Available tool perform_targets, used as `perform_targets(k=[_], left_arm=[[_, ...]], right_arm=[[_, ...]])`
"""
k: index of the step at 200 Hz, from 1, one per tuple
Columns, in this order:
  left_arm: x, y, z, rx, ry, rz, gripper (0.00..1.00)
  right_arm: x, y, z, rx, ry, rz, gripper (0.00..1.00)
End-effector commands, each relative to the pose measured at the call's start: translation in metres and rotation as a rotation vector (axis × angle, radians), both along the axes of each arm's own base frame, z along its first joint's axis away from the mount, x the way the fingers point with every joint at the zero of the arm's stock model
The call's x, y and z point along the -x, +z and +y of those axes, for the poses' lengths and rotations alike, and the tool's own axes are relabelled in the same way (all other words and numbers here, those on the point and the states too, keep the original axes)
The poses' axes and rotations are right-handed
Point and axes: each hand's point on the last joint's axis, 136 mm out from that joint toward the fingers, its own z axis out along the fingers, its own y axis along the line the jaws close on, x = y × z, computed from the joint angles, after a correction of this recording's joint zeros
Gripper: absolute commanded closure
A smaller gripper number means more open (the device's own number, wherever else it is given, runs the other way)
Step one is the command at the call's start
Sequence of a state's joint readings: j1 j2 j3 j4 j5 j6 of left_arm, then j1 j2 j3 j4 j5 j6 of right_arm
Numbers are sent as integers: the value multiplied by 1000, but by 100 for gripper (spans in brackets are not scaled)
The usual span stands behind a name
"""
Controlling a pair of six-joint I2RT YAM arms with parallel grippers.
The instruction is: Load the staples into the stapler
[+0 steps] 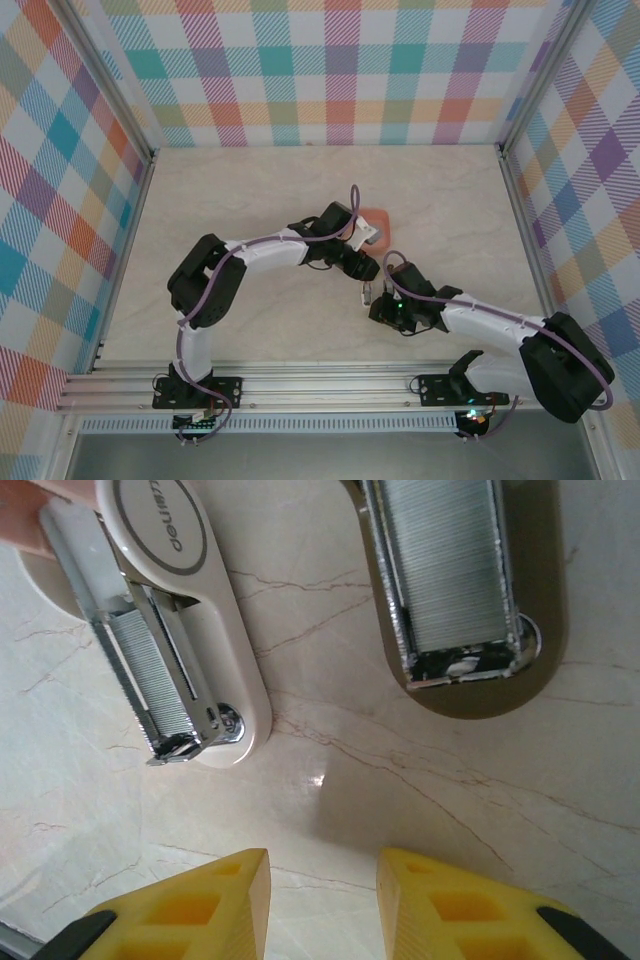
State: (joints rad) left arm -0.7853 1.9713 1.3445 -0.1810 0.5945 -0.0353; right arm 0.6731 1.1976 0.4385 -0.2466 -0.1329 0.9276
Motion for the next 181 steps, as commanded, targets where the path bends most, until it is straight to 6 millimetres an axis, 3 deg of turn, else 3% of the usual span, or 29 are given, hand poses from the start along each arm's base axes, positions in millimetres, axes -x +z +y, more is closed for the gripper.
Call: perform_targets(k=[1,87,181], left_arm=[[18,14,-6,25,-79,-33,58],[33,11,-1,11,-131,-41,60],[54,-7,4,-30,-166,0,65]], right_arm=[[-10,9,8,-25,5,-26,66],[-14,1,7,1,-1,-22,71],[-14,-2,4,15,-11,-27,71]])
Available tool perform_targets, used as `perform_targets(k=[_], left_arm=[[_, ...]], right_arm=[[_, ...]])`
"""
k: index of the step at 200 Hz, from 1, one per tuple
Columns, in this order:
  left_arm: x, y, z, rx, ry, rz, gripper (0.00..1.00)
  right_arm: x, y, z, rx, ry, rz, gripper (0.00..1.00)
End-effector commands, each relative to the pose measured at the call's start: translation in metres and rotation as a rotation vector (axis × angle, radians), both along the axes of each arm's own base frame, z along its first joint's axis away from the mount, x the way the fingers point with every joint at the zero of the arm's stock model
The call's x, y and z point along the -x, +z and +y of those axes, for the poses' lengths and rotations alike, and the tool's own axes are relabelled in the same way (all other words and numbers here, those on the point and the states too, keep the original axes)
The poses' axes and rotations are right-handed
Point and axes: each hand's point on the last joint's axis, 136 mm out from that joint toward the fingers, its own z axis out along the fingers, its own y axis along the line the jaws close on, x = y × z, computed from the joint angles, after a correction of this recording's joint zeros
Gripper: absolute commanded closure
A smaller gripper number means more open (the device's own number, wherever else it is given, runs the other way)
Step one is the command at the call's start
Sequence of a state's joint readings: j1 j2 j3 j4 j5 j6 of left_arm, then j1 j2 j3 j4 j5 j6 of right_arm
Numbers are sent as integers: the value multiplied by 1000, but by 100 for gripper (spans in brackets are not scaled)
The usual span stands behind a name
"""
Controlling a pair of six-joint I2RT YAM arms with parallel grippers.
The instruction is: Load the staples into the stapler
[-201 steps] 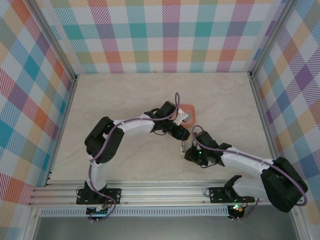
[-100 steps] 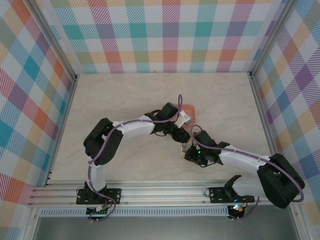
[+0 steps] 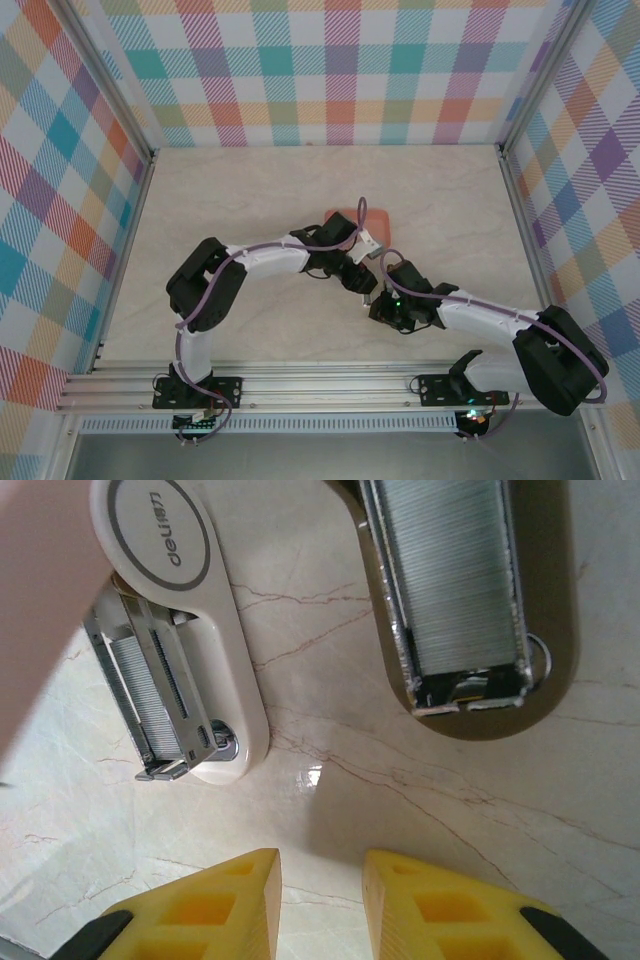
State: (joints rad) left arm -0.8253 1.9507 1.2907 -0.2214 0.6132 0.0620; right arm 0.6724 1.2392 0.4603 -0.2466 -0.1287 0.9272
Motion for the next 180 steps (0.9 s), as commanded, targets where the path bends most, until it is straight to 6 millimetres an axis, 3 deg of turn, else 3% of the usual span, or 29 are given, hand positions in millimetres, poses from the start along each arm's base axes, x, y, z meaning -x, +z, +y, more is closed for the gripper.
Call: perform_targets(k=[1,54,129,180], left_arm=[[21,6,1,4,-50,13,65],[24,0,8,-32,-44,9,65],[11,20,9,-28,60,-1,61],[-7,21,22,-10,166,13,60]], right_arm=[[-11,1,2,-1,-8,-41,71],[-6,6,-2,-3,-7,-48,69],[-9,51,-10,-33,-8,-175,61],[-22,69,-2,-34,13,-186,59]])
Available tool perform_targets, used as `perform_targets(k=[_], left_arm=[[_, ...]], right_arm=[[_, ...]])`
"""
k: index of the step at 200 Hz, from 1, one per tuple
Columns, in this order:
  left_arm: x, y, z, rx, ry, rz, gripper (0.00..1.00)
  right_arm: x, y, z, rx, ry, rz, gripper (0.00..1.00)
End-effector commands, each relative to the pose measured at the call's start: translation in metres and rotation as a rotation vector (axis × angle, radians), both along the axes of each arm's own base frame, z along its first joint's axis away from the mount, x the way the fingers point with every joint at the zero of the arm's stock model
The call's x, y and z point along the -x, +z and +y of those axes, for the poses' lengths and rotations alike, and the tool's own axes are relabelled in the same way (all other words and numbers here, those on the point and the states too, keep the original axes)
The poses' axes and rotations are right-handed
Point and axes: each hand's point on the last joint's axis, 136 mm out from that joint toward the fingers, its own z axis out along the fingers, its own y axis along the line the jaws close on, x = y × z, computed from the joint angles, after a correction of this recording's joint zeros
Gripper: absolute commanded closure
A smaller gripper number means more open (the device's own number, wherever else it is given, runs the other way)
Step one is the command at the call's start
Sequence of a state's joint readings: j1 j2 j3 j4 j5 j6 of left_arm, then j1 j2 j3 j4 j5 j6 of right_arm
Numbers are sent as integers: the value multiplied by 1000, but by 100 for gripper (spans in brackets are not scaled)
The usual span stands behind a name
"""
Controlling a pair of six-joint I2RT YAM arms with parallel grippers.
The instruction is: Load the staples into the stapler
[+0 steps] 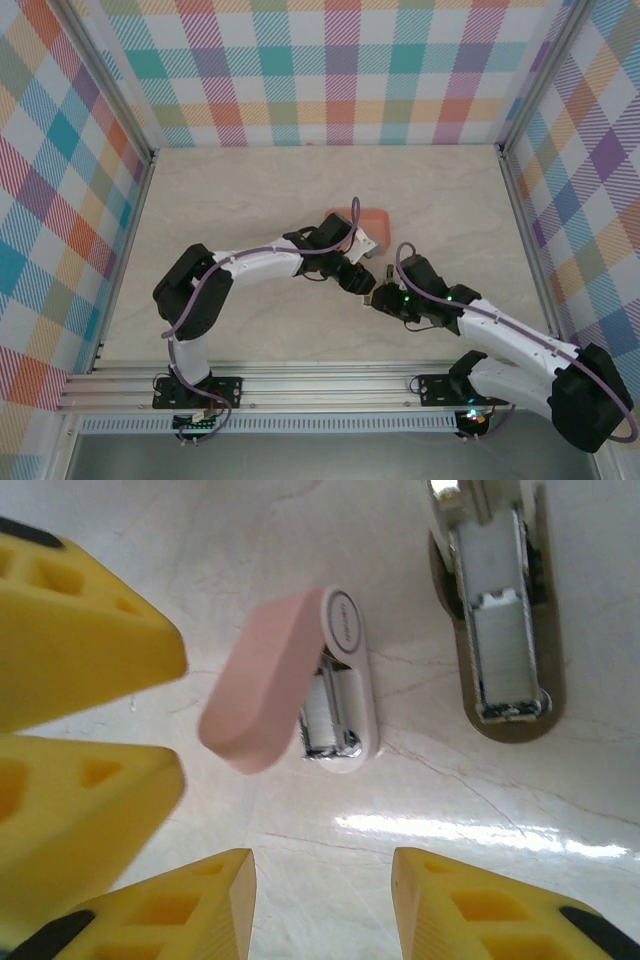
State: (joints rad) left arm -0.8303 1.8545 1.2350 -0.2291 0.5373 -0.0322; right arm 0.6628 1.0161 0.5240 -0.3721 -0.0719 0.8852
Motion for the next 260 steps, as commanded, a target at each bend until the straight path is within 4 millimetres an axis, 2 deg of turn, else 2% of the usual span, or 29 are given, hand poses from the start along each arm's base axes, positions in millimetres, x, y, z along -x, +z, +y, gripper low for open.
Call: perform_targets(k=[1,40,76,112,192,260], left_arm=[[-8,4,9,13,65,11,60],[-22,0,24,10,158,43,60],[-39,-8,48,-27,270,39,60],[-42,-14,63,-52,302,40,60],[-43,-12,65,-52,293,20,60],[-44,-13,65,-55,289,19,60]], right_arm=[[-8,10,2,17,15,-11,59],[-17,22,6,-12,3,-28,58],[-24,23,10,-26,6,-4,58],[-32,22,16,-20,22,10,59],[-32,-6,18,18,33,96,62],[-12,-37,5,81,6,218,71]])
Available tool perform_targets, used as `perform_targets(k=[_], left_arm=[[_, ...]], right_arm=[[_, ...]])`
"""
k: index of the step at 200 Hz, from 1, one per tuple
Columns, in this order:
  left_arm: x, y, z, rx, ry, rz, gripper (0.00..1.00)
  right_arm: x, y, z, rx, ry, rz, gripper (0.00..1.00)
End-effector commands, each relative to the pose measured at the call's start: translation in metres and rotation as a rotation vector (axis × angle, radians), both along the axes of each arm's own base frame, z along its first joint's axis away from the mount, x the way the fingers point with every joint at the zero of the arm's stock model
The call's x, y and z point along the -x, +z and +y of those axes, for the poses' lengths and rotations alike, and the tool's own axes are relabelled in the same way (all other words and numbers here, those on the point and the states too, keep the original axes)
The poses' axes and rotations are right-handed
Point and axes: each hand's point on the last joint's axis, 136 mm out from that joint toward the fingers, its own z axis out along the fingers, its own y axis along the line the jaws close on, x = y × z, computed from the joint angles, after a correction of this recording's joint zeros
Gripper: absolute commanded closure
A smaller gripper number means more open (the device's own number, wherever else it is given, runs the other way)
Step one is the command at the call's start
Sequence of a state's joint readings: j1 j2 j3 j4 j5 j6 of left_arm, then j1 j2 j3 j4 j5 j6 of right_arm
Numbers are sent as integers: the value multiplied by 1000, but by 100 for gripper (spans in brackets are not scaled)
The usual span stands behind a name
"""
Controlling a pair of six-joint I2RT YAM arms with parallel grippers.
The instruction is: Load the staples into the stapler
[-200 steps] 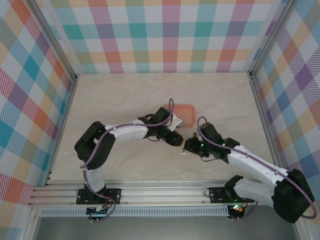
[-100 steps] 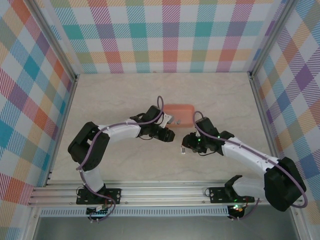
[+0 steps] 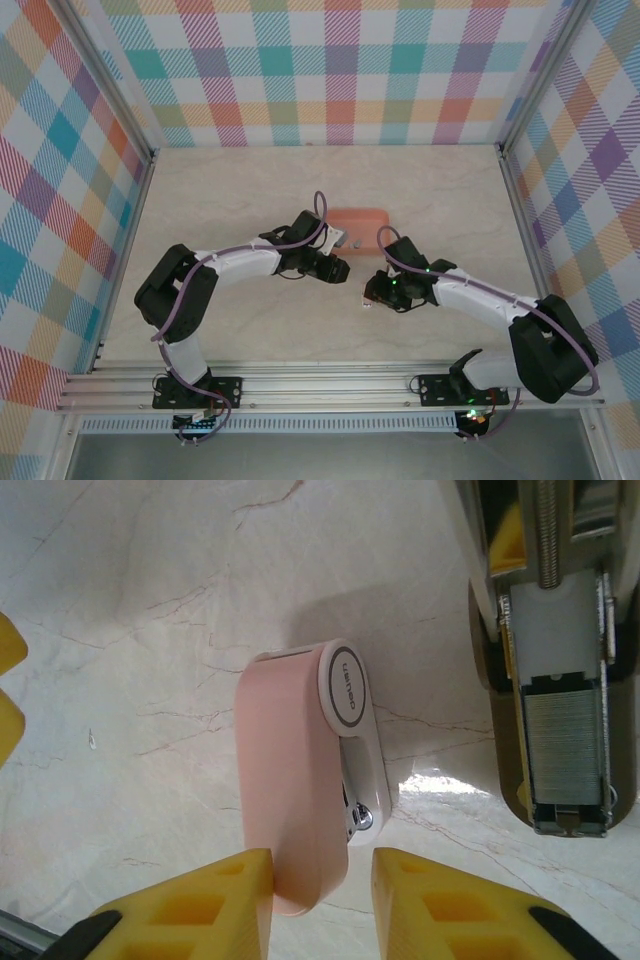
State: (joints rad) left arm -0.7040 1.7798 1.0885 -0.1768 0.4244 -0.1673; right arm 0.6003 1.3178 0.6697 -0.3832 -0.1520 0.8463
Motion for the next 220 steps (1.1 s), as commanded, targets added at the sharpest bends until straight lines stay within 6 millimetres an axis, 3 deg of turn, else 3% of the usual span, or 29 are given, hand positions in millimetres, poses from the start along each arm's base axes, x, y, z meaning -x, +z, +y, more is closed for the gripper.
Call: perform_targets(k=[1,58,115,136,163,184,220], left_arm=[[-4,8,1,14,-1,-28,60],[-4,7,1,12,-3,-25,60],[-5,6,1,11,-5,-26,60],[-6,9,-2,17,-9,-30,60],[-12,21,-8,41,-14,-47,60],[-19,35,-16,68,-20,-69,54],[-32,59,-37,124,-54,-90,50]], right_arm=[[12,-13,-8,28,-5,62,71],[28,-38,-14,53,-8,142,75],[37,-46,-21,78,-23,176,77],[28,-32,-16,47,-16,120,74],[9,1,-7,0,1,9,62],[2,21,-5,-15,7,-48,59],[3,34,-10,-19,10,-74,58]])
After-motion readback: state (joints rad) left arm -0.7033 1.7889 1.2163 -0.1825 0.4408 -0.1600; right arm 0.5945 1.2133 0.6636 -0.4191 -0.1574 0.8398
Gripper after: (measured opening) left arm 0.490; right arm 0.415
